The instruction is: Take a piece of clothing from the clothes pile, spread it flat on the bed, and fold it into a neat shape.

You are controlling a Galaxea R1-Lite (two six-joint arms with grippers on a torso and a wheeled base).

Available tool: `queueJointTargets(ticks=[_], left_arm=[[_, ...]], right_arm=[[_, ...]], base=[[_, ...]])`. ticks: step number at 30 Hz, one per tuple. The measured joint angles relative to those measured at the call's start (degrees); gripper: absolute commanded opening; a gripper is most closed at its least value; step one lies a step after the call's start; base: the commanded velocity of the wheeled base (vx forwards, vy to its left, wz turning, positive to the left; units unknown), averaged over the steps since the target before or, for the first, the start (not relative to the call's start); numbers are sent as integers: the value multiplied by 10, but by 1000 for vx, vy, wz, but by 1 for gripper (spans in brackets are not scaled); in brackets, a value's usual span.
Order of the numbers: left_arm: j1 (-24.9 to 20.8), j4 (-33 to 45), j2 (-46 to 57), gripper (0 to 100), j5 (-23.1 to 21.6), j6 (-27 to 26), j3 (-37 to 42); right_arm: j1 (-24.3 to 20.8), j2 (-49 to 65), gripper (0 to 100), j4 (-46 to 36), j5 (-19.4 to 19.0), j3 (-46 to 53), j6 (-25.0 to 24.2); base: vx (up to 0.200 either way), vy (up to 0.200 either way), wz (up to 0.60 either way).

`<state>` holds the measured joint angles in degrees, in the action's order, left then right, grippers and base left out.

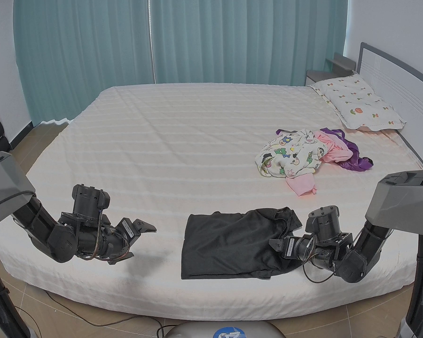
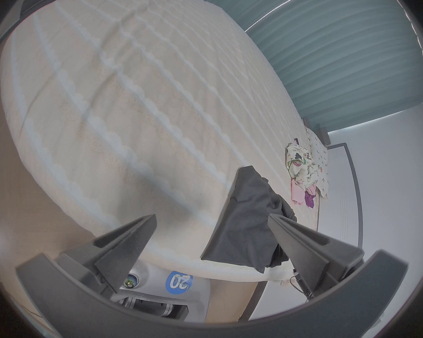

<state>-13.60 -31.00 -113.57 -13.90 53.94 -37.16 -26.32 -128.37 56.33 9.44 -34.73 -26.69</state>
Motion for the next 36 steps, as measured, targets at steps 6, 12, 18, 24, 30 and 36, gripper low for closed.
queueJointTargets(ticks=[6, 12, 18, 24, 30, 36], left_arm=[[0, 0, -1, 100, 0, 0, 1], [0, 0, -3, 100, -1, -1, 2], [0, 0, -3, 100, -1, -1, 2], [0, 0, -5, 100, 0, -2, 1], [1, 0, -7, 100, 0, -2, 2], [0, 0, -8, 100, -1, -1, 3]], right_arm=[[-5, -7, 0, -1, 2, 9, 25], [-4, -7, 0, -1, 2, 27, 44], [23, 9, 0, 1, -11, 58, 44], [57, 24, 0, 5, -74, 89, 38], [82, 23, 100, 8, -97, 107, 25], [87, 17, 100, 15, -113, 111, 15]], base=[[0, 0, 0], [0, 0, 0], [0, 0, 0], [0, 0, 0], [0, 0, 0], [0, 0, 0]])
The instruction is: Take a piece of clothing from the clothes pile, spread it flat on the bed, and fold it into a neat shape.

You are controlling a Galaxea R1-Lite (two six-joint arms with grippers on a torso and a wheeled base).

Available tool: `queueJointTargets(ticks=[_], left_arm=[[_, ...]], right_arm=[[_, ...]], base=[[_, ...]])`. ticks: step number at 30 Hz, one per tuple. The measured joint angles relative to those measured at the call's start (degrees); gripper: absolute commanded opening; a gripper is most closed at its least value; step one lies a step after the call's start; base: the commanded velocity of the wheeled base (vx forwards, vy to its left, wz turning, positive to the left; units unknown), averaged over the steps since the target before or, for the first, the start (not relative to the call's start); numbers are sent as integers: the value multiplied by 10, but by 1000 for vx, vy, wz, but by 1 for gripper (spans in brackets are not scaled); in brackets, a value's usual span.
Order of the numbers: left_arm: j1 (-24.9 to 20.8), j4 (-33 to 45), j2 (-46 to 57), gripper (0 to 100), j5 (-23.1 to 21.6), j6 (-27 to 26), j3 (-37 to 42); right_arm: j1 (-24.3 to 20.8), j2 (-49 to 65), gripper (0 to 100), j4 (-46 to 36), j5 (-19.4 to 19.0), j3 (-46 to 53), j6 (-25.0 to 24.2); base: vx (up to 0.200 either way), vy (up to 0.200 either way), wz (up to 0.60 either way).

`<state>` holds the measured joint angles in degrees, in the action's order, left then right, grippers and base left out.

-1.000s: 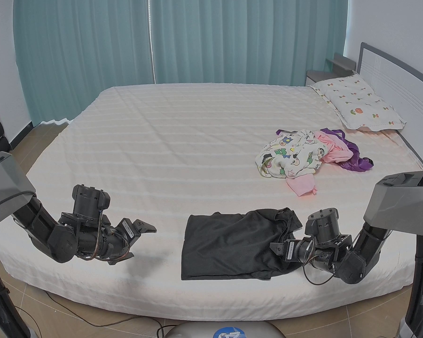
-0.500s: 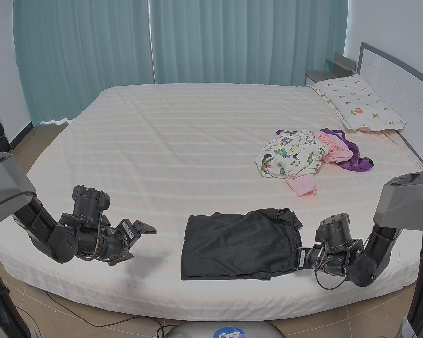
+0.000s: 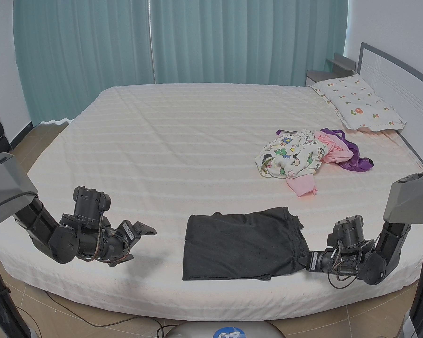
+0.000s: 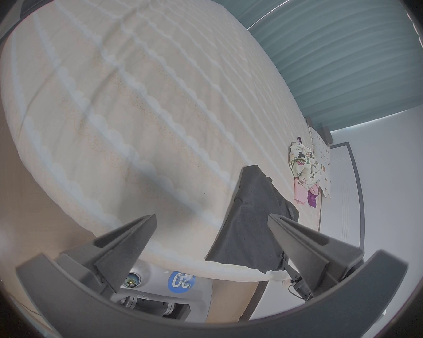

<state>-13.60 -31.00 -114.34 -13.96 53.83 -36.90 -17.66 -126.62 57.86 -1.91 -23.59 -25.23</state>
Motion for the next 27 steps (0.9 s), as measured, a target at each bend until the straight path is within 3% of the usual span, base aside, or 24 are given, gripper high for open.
queueJointTargets(ticks=[7, 15, 27], left_arm=[[0, 0, 0, 100, -18, 4, 1], [-2, 1, 1, 100, -34, 36, 0], [-12, 0, -5, 100, -35, 47, 1]], right_arm=[[16, 14, 100, 76, -3, 3, -33], [40, 21, 100, 76, -21, -49, -50], [27, -65, 100, -41, -25, -264, -95]], base=[[0, 0, 0], [0, 0, 0], [0, 0, 0]])
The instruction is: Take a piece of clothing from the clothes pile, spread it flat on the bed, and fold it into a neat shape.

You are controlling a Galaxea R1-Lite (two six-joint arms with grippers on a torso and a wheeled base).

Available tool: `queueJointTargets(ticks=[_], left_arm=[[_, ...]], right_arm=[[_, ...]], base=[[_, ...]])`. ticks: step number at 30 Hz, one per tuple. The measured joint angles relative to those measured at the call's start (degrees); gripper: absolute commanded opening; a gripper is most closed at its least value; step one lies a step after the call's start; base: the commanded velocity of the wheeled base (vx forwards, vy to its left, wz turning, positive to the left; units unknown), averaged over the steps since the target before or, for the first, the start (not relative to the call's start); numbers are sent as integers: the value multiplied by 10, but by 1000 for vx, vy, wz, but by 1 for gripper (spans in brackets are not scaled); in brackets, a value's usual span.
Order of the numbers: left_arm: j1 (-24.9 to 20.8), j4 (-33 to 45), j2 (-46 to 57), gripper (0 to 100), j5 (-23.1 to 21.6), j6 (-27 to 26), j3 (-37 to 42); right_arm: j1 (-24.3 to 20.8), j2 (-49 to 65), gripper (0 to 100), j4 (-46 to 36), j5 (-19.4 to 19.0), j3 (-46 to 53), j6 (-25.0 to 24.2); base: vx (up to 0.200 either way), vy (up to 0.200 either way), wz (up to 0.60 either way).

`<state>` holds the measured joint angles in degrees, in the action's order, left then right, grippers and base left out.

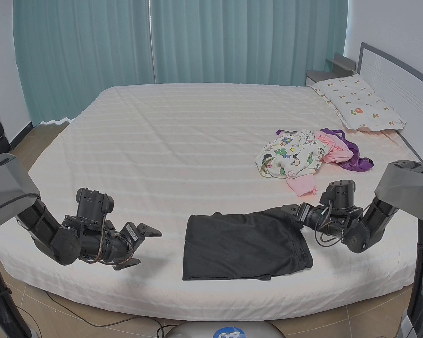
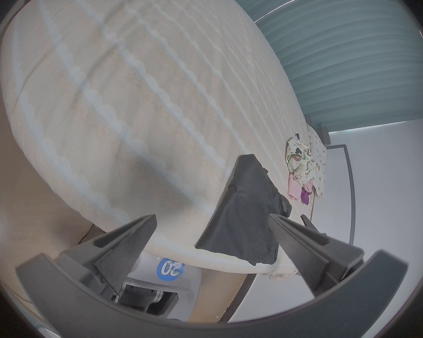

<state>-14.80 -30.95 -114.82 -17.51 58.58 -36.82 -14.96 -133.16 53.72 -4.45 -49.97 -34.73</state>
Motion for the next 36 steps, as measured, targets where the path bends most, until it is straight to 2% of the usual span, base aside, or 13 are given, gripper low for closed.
queueJointTargets(ticks=[6, 7, 18, 25, 36], left_arm=[[-4, -8, -6, 100, 0, 8, 0], [-5, -9, -7, 100, 0, 8, 0], [-7, -12, -11, 100, 0, 9, 3], [-7, -12, -12, 100, 0, 9, 3], [-7, -12, -13, 100, 0, 8, 2]], right_arm=[[-10, -48, 100, -24, 0, -69, -13], [-11, -54, 0, -25, 0, -80, -13], [-1, -88, 0, -26, 5, -130, -62], [26, -90, 0, -27, 4, -129, -65], [35, -97, 0, -27, 4, -127, -76]], base=[[0, 0, 0], [0, 0, 0], [0, 0, 0], [0, 0, 0], [0, 0, 0]])
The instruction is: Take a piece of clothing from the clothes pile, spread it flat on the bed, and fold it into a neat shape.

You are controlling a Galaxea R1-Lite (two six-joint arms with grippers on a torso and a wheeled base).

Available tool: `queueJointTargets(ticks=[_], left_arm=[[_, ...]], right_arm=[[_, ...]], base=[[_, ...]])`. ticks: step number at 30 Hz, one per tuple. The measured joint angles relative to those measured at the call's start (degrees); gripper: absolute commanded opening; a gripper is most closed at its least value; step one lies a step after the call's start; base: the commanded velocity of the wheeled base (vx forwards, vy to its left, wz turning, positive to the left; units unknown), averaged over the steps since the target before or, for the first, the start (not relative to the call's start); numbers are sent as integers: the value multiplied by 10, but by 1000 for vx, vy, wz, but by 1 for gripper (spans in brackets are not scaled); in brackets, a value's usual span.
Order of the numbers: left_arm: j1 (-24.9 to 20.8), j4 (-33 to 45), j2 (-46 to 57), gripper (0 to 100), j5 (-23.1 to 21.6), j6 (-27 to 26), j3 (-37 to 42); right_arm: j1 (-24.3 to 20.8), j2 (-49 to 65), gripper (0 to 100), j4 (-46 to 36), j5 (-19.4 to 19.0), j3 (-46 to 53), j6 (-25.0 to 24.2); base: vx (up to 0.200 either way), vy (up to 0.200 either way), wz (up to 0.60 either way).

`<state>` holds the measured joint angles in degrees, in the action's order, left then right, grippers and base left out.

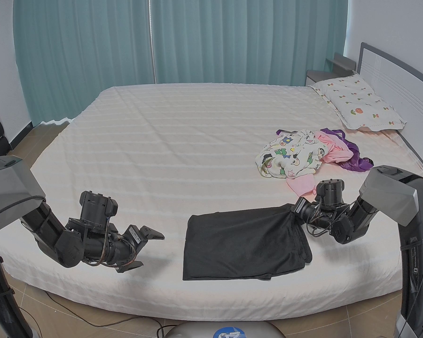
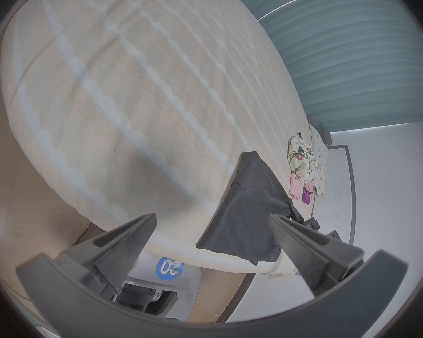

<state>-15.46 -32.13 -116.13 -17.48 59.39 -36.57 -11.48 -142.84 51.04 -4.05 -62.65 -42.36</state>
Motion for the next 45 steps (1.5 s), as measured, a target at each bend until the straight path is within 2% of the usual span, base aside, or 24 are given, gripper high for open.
queueJointTargets(ticks=[1, 14, 25, 31, 36, 45], left_arm=[[0, 0, 0, 100, 0, 0, 0], [0, 0, -1, 100, 0, 0, 0], [-2, 0, -2, 100, 0, -1, 0], [-3, 0, -2, 100, 1, -1, 0], [-4, 0, -2, 100, 1, -1, 1], [-4, 0, -3, 100, 1, -2, 0]], right_arm=[[2, -2, 100, 0, -2, 0, 0], [12, 21, 100, 2, -9, 42, 0], [13, 117, 100, 14, -57, 219, 20], [-5, 155, 100, 59, -84, 339, 48], [-43, 173, 100, 96, -97, 405, 73], [-62, 173, 100, 100, -95, 414, 79]], base=[[0, 0, 0], [0, 0, 0], [0, 0, 0], [0, 0, 0], [0, 0, 0], [0, 0, 0]])
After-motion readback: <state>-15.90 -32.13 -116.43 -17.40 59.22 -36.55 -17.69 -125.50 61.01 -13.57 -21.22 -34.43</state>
